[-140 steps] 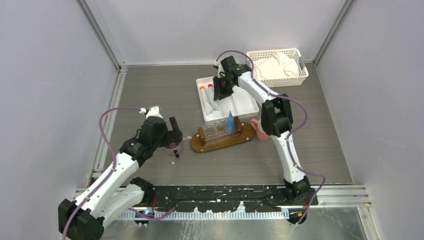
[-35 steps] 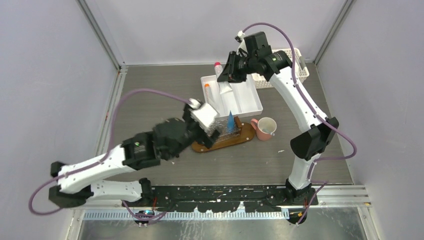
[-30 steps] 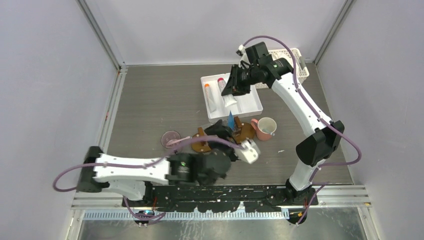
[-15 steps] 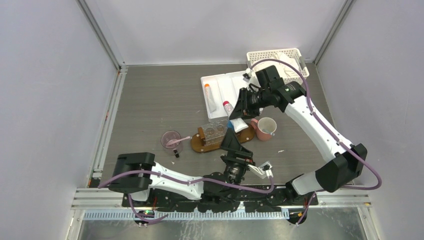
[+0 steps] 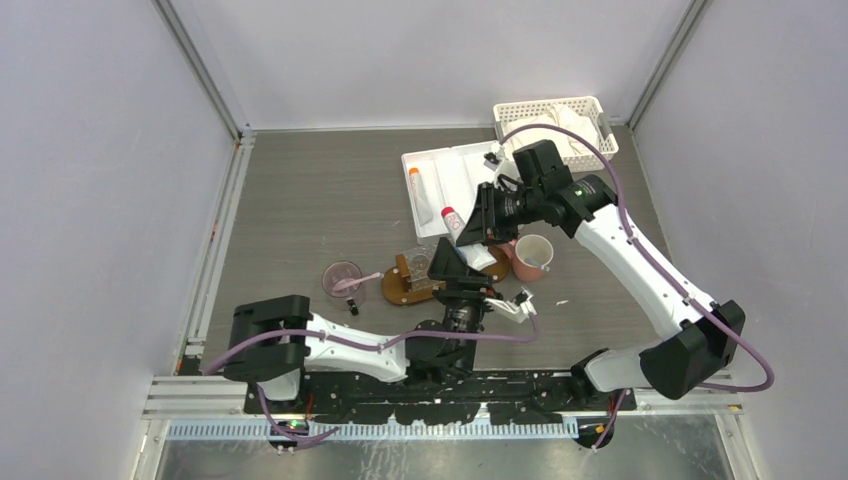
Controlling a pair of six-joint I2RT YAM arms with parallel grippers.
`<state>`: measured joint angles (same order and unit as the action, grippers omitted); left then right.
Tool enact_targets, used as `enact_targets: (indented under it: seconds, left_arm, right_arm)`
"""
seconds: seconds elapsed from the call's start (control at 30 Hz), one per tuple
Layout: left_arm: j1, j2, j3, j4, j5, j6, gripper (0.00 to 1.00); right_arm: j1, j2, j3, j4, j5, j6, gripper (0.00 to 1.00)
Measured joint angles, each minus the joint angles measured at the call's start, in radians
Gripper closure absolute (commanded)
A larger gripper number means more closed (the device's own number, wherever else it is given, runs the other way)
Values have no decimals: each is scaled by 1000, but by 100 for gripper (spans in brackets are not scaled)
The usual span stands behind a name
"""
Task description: Prepare toiletry sets of a toothbrush and toothpaste on the tray
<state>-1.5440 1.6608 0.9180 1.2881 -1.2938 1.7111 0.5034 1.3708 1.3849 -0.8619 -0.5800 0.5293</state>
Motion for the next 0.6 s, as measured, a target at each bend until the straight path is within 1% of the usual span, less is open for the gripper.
enact_targets:
  seconds: [0.07, 0.1, 0.2, 0.23, 0.33, 0.37, 0.4, 0.47, 0.53, 0.6]
  left_arm:
    - [10, 2, 0, -15, -2, -45, 41]
    - [15, 1, 0, -39, 0, -90, 43]
    - [31, -16, 0, -167, 6, -224, 49]
    - [37, -29, 0, -220, 8, -273, 53]
    - [55, -99, 0, -406, 21, -431, 59]
    - [61, -128, 0, -464, 26, -478, 67]
    - [68, -155, 0, -510, 30, -517, 72]
    - [87, -220, 4, -621, 38, -599, 75]
    - [108, -260, 41, -735, 42, -689, 78]
    - [146, -287, 150, -946, 63, -832, 80]
  right_arm:
    - [1, -14, 0, 7, -2, 3, 90]
    - [3, -23, 0, 12, -6, 9, 90]
    - [11, -30, 1, 19, -18, 21, 90]
    - [14, -30, 1, 21, -23, 26, 90]
    - [24, -30, 3, 38, -33, 43, 90]
    - [24, -30, 6, 48, -37, 50, 90]
    - [25, -30, 8, 55, -40, 56, 90]
    - [25, -29, 9, 77, -52, 77, 92]
    - [25, -27, 9, 84, -57, 81, 92]
    - [29, -15, 9, 84, -72, 95, 92]
